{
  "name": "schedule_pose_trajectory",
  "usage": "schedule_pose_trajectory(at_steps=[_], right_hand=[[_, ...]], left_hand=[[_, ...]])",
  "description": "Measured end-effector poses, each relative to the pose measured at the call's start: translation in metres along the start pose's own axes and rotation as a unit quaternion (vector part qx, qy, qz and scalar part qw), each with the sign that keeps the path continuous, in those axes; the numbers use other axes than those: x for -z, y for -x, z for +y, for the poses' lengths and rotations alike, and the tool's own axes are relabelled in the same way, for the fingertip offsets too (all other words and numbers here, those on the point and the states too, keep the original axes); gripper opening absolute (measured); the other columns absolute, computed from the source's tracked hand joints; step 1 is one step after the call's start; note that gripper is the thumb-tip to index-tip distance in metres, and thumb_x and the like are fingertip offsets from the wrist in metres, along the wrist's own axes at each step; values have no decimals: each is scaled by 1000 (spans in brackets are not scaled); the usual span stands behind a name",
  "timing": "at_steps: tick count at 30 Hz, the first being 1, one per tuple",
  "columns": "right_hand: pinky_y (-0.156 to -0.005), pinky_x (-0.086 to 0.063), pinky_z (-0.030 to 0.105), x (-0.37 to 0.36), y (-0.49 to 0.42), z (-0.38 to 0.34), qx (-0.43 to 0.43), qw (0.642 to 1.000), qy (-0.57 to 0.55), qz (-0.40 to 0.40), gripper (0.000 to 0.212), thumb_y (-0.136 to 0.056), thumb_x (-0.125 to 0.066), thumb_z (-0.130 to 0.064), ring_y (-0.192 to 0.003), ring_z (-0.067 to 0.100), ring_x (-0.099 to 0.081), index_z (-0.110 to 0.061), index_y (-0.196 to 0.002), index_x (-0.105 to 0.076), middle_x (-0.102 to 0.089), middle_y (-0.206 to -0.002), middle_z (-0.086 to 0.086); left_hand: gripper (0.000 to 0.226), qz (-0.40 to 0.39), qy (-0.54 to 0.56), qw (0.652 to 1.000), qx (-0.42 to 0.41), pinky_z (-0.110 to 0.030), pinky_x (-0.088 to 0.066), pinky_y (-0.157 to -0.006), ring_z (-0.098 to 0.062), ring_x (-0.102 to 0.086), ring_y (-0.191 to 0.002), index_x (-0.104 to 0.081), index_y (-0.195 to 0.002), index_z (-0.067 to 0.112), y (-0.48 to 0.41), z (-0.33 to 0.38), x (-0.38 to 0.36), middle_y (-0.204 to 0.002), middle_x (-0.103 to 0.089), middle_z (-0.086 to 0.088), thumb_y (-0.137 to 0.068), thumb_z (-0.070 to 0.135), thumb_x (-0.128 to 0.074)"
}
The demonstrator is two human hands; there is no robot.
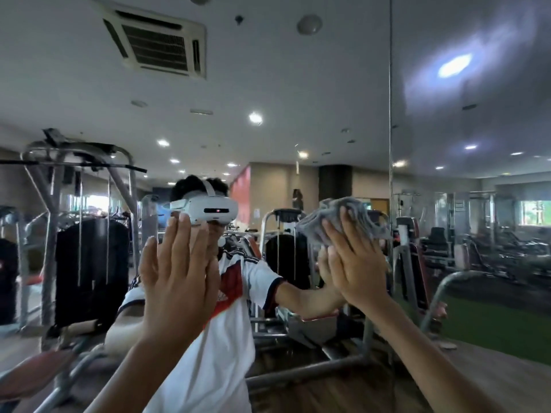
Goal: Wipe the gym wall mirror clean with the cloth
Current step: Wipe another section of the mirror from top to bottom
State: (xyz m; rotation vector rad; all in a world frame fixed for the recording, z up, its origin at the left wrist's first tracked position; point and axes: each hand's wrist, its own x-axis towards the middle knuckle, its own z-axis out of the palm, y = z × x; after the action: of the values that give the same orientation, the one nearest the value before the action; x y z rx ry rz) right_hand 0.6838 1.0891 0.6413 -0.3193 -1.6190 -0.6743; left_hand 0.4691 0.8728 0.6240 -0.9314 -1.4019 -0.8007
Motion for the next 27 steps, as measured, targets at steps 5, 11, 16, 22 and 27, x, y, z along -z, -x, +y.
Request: schedule_pose_trajectory(at_steps=[5,11,16,22,27], right_hand=[[-119,-27,55,-16,-86,10,-318,944,-41,82,53,-105,-23,-34,-151,26,-23,-16,-153,-36,-27,-162,12],[-121,-21,38,-15,-29,-63,-44,999,-22,14,50,-108,-23,-34,-150,27,-25,-18,-153,-35,-25,-162,11],[-105,-43,52,-1,78,-25,-22,1000,7,-13,46,-106,-33,-30,-145,24,-38,-21,-151,-38,-35,-158,10],[-113,-35,57,-15,-51,-35,-359,929,-6,84,51,-104,-29,-29,-149,30,-26,-13,-151,-40,-31,-159,15],[-115,-27,39,-28,-61,-135,-170,984,-36,33,53,-104,-33,-30,-153,24,-15,-15,-154,-35,-19,-164,11]], left_hand=[[51,30,-23,999,-39,-55,-22,-118,-34,-31,-146,-44,-147,7,22,10,-9,-156,-37,-20,-103,31,-37],[48,43,-21,996,-69,-52,-28,-117,-32,-40,-142,-55,-139,2,41,0,-6,-151,-46,-18,-103,31,-43],[54,27,10,996,-87,-47,-27,-120,-29,-40,-142,-53,-139,-3,49,-16,2,-150,-46,-18,-99,33,-50],[52,34,-16,995,-92,-40,-24,-115,-28,-44,-136,-60,-136,3,39,-24,6,-146,-51,-16,-96,36,-53],[54,22,-7,998,-54,-42,-22,-112,-29,-43,-135,-57,-138,8,40,-27,10,-149,-47,-15,-95,40,-51]])
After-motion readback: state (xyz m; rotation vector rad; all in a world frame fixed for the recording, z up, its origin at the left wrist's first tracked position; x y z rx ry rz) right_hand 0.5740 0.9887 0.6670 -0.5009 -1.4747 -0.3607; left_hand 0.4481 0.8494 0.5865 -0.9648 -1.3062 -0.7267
